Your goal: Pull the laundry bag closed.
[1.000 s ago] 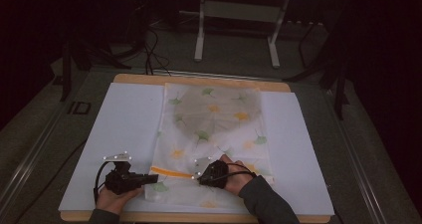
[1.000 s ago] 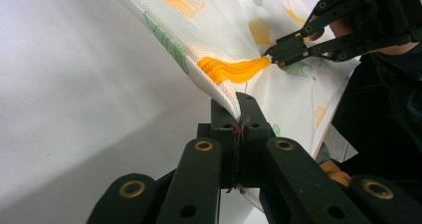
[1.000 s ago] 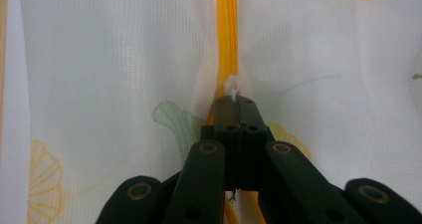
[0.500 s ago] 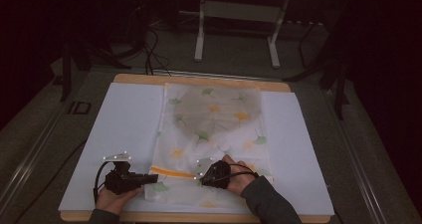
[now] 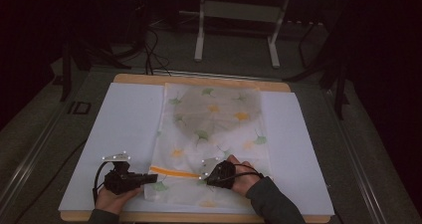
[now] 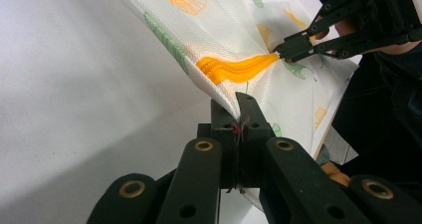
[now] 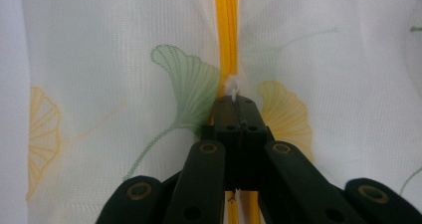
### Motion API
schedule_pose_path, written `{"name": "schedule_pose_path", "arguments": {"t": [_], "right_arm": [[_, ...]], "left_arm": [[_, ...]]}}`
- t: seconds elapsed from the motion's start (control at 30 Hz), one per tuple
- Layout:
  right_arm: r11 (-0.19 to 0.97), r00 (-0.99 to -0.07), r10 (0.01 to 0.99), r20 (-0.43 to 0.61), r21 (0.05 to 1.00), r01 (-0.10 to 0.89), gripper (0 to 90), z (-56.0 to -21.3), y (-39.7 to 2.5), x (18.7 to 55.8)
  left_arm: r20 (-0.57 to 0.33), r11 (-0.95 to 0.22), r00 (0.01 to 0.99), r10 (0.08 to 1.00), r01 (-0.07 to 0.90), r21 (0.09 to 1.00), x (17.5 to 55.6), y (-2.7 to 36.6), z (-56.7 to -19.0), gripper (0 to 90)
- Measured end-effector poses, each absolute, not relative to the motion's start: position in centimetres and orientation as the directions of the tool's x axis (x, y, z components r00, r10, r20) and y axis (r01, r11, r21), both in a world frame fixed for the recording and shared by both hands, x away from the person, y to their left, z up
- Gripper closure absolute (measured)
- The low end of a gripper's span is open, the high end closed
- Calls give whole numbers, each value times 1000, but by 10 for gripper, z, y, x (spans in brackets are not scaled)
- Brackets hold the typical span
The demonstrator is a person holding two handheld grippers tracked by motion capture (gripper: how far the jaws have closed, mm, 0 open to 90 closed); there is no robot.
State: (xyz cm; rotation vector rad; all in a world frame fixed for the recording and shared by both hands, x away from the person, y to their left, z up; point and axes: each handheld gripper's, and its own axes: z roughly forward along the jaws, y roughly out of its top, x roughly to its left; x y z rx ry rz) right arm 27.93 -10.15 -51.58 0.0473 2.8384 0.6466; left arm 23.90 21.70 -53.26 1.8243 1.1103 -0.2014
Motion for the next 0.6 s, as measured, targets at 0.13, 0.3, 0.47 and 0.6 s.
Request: {"name": "schedule_pose_path", "arguments": {"t": [0.13,0.3,0.47,0.6], "right_arm": [[901,-974,84,-211,433,-16,900,-516,-104,280],[901,-974,84,-211,433,-16,900,-516,-106,279],[901,-973,94,-209,433,-6,900,-515,-113,281],[903,-973,101,-206,429,3,900,-515,-118,281]], "left_arm": [[-560,-128,571,600,759,638,239,217,-533,884],[-559,-128,571,601,759,638,239,218,-533,884],[-561,-125,569,601,760,637,239,219,-533,884],[-562,-123,566,603,762,636,239,219,-533,884]]}}
